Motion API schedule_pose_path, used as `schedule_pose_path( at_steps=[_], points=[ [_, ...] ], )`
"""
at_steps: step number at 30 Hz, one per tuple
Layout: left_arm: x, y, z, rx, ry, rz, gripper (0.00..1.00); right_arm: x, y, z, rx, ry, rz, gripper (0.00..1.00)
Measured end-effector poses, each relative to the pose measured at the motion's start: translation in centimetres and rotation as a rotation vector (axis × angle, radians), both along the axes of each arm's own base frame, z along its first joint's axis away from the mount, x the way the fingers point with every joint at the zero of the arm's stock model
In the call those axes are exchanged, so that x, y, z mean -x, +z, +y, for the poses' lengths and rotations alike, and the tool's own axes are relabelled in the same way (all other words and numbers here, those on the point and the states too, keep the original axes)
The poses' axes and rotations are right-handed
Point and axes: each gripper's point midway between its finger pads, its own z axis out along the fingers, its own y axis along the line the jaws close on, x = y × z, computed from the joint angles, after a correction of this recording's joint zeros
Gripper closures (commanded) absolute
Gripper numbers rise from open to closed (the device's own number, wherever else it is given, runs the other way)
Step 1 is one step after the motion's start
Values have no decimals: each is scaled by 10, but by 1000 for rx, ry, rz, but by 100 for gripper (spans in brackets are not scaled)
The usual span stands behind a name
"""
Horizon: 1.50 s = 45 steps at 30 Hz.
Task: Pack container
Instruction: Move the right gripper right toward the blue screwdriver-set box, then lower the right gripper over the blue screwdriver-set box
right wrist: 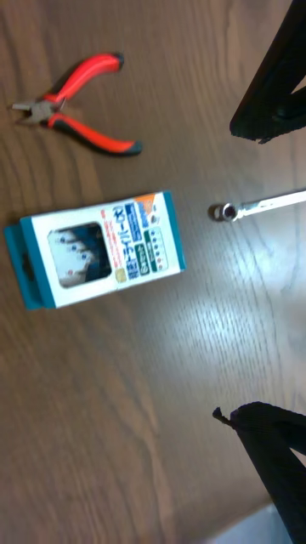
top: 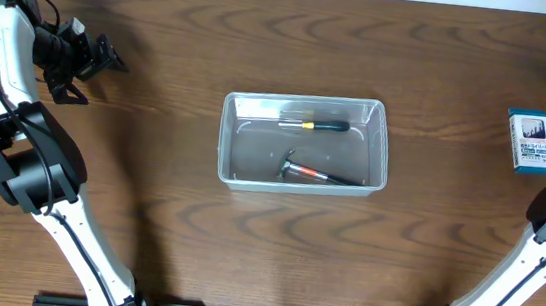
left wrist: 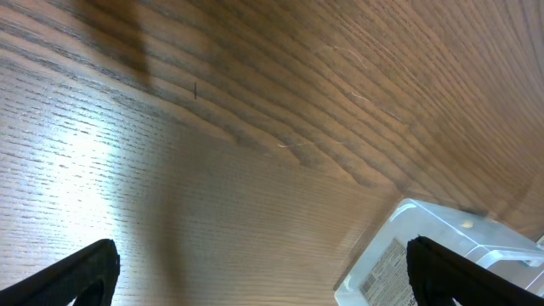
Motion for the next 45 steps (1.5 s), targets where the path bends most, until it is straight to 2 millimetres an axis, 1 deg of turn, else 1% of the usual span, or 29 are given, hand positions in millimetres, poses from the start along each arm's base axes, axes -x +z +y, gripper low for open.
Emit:
schedule_pose_path(
  at_steps=[4, 15, 18, 20, 23, 25, 27, 33, 37, 40, 45],
  points=[
    [0, 0, 0, 0, 0, 0, 2, -5, 0, 8, -20, 1, -10, 1],
    [0, 0, 0, 0, 0, 0, 2, -21, 2, 43, -82, 60, -41, 1],
    [0, 0, 0, 0, 0, 0, 2, -27, 5, 50, -83, 89, -63, 1],
    [0, 0, 0, 0, 0, 0, 2, -34, 11, 52, -75, 106, -99, 1],
    [0, 0, 0, 0, 0, 0, 2, -46, 21, 48, -33, 140, -165, 1],
    [0, 0, 0, 0, 0, 0, 2, -54, 26, 38, 27, 156, -198, 1],
    [0, 0, 0, 0, 0, 0, 2, -56, 27, 29, 87, 175, -195, 1],
    [0, 0, 0, 0, 0, 0, 2, -47, 25, 8, 211, 212, -131, 1],
    [0, 0, 0, 0, 0, 0, 2, -46, 27, -3, 272, 254, -113, 1],
    [0, 0, 0, 0, 0, 0, 2, -44, 27, -7, 288, 257, -101, 1],
    [0, 0, 0, 0, 0, 0, 2, -36, 22, -3, 267, 260, -67, 1]
  ],
)
